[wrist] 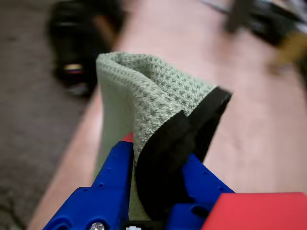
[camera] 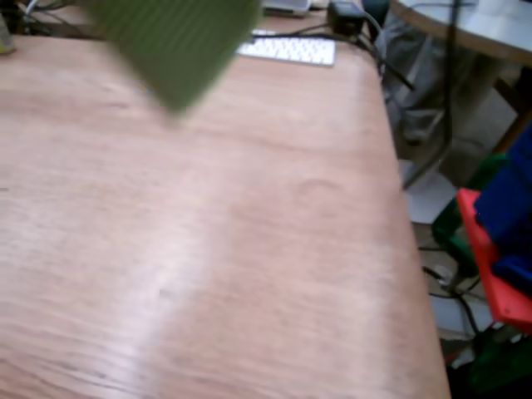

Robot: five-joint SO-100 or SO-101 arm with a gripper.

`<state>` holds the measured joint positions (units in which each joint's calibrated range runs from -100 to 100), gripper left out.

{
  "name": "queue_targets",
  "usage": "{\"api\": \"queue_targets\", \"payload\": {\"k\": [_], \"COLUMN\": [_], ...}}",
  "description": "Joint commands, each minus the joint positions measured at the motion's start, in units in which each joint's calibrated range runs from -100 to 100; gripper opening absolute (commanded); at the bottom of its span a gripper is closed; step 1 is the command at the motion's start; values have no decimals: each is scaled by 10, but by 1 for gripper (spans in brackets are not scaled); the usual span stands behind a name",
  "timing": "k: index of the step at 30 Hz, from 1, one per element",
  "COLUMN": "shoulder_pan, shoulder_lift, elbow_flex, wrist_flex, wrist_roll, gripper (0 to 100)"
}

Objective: Clean the table

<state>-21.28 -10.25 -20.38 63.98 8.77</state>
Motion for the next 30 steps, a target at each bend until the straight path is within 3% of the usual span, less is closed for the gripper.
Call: {"api": "queue_targets", "payload": {"k": [1,5,10,21,30], "shoulder_pan": [-127,-104,-36,37,392], "shoulder_lift": [25,152,359,720,765], "elbow_flex": [-16,-62,-242,-437,-451], "wrist_flex": [0,9,149,138,138], "wrist_roll": [-37,-62,-104,-97,-70], "gripper": [1,1,1,1,1]}}
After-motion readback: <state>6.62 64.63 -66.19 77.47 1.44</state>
